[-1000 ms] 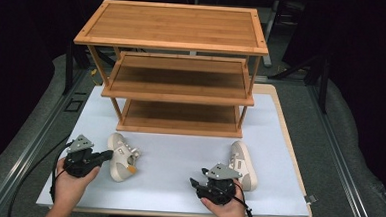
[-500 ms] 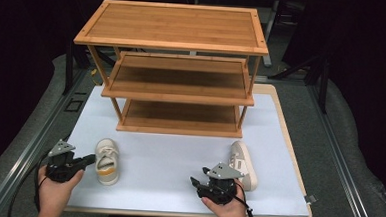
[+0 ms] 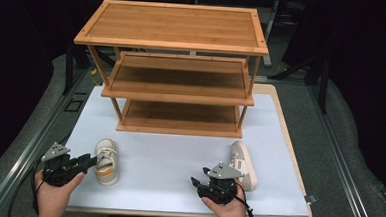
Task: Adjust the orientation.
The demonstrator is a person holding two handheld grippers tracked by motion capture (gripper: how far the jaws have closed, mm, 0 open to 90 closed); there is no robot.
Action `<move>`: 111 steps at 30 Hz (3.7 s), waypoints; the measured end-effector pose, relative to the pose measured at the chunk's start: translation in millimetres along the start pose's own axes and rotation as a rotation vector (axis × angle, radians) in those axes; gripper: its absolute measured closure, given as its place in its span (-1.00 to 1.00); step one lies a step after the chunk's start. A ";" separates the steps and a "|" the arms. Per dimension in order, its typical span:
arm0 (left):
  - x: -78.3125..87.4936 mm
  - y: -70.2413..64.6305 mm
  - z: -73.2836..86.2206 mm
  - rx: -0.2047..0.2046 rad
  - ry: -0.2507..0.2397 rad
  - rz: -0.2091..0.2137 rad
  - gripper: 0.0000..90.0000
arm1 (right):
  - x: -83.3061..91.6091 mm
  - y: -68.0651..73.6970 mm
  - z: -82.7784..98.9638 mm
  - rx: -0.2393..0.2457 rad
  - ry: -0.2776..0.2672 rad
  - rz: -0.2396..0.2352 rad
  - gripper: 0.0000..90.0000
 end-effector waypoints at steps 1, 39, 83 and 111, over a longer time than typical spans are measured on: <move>-1.3 -1.3 -0.2 -0.001 0.000 0.007 0.40 | -0.3 0.2 0.1 -0.001 0.001 -0.001 0.02; -64.7 -66.5 -12.6 -0.130 0.094 0.087 0.34 | -1.9 3.0 -0.1 0.004 0.002 -0.002 0.03; -76.9 -95.0 -12.3 -0.152 0.038 0.241 0.08 | 38.8 -35.6 -5.8 -0.083 -0.052 0.102 0.20; -80.7 -94.7 -11.3 -0.140 0.042 0.271 0.02 | 76.4 -108.7 12.4 -0.167 0.007 0.338 1.00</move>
Point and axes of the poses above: each handheld gripper's, and its own axes: x roughly backward along the jaws, z roughly out of its underside, y roughly to its left, the point moved 9 cm from there along -x, roughly forward along the jaws, and after that the axes turned 6 degrees about y, right-handed, at the moved point
